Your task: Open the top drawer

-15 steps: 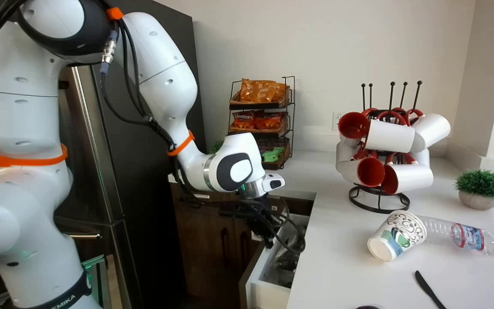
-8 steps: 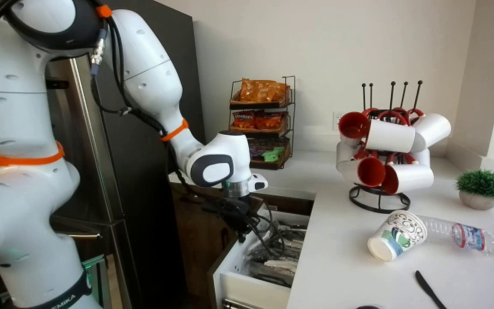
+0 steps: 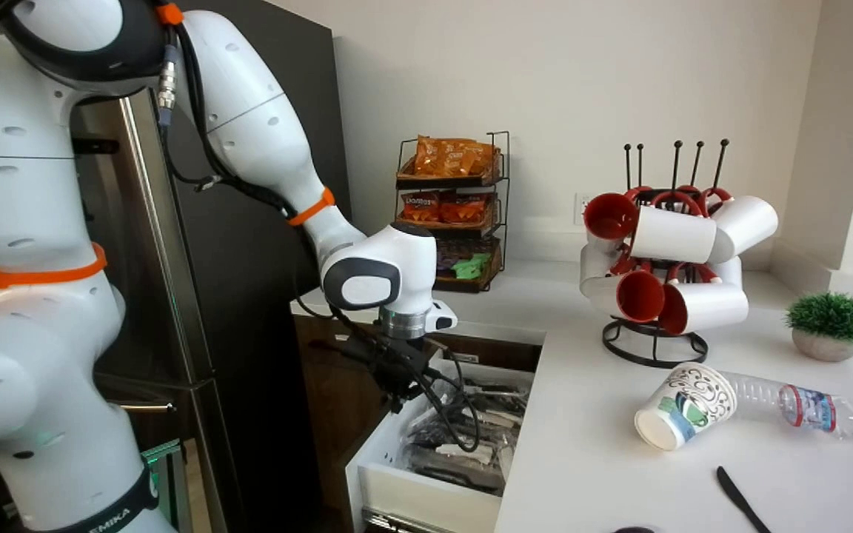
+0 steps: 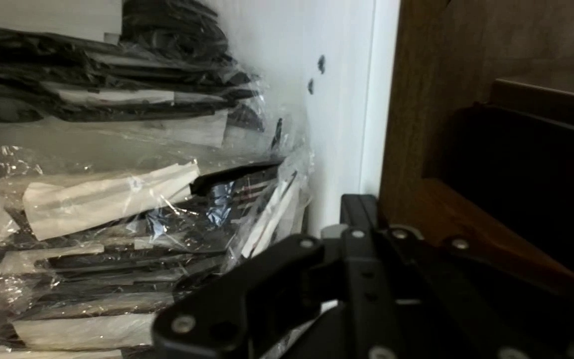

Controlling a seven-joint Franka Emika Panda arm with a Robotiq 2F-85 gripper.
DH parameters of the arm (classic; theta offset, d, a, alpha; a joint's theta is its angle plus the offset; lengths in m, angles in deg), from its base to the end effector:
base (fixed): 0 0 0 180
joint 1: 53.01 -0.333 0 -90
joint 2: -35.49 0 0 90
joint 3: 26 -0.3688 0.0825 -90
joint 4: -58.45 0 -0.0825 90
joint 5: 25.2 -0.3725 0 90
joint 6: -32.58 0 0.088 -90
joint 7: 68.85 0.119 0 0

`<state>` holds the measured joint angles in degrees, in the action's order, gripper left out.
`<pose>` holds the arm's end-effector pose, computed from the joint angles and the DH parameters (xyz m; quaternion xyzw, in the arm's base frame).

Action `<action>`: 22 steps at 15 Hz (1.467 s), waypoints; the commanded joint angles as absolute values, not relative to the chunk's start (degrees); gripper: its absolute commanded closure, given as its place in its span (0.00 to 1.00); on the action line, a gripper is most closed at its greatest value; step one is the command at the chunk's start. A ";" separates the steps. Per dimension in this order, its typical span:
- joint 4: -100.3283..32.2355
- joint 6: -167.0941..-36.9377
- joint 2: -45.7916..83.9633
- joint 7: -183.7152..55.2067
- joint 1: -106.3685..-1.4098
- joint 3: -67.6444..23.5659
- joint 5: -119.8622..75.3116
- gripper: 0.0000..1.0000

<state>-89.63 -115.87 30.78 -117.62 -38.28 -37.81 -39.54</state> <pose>0.4340 -0.0246 0.2754 -0.9550 -0.2858 0.0035 0.0791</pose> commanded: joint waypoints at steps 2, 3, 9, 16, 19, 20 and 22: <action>-93.68 -105.19 38.20 -118.95 -45.66 -34.32 -42.84 1.00; -94.03 -102.23 39.13 -118.98 -46.94 -33.74 -43.14 1.00; -95.24 -105.22 43.93 -104.92 -52.04 -31.60 -30.54 0.74; -86.09 -102.44 48.82 -86.48 -47.44 -25.44 -9.56 0.29; -81.40 -99.26 50.99 -80.79 -44.74 -23.25 -5.12 0.07; -80.06 -98.07 51.64 -78.45 -43.92 -23.02 -3.57 0.00; -77.88 -94.08 54.22 -73.54 -42.71 -23.18 -1.27 0.00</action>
<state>-80.29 -99.94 50.65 -81.11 -44.01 -22.59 -5.17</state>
